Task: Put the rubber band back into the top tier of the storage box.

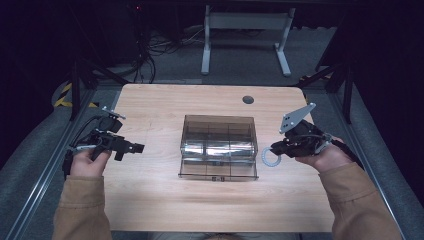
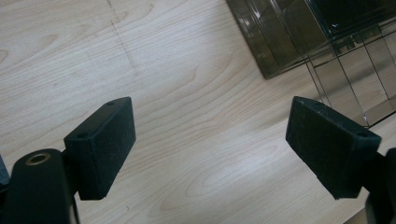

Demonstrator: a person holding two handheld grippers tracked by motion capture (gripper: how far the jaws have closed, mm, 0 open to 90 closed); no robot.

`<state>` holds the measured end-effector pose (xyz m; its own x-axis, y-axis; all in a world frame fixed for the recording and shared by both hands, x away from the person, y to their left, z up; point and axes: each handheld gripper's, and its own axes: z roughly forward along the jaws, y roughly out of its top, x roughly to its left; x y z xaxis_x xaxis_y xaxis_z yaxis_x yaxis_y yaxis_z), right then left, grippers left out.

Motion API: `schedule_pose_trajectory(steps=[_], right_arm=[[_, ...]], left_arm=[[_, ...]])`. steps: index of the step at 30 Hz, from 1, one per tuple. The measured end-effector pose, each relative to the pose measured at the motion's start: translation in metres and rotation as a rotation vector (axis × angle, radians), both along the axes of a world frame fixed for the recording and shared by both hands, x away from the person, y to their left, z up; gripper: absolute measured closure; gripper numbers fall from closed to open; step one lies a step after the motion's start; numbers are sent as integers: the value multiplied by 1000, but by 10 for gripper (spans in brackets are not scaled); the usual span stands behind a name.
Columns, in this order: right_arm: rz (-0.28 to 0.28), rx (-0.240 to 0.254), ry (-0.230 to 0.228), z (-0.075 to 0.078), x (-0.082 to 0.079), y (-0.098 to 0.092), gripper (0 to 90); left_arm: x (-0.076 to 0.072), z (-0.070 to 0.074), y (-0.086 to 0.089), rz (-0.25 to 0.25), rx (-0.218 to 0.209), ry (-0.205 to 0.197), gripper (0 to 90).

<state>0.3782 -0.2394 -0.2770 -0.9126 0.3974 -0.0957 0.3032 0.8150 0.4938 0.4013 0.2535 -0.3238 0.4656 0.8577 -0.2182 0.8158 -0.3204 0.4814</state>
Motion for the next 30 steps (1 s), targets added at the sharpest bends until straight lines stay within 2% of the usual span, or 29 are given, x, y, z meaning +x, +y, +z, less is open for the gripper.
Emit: schedule_pose_trajectory(steps=[18, 27, 30], right_arm=[[94, -2, -16, 9, 10, 46, 817], [116, -2, -11, 11, 12, 62, 817], [127, 4, -12, 12, 14, 69, 817]], left_arm=[[-6, -2, 5, 10, 5, 7, 165], [-9, -2, 9, 20, 2, 7, 166], [-10, -2, 9, 8, 5, -1, 165]])
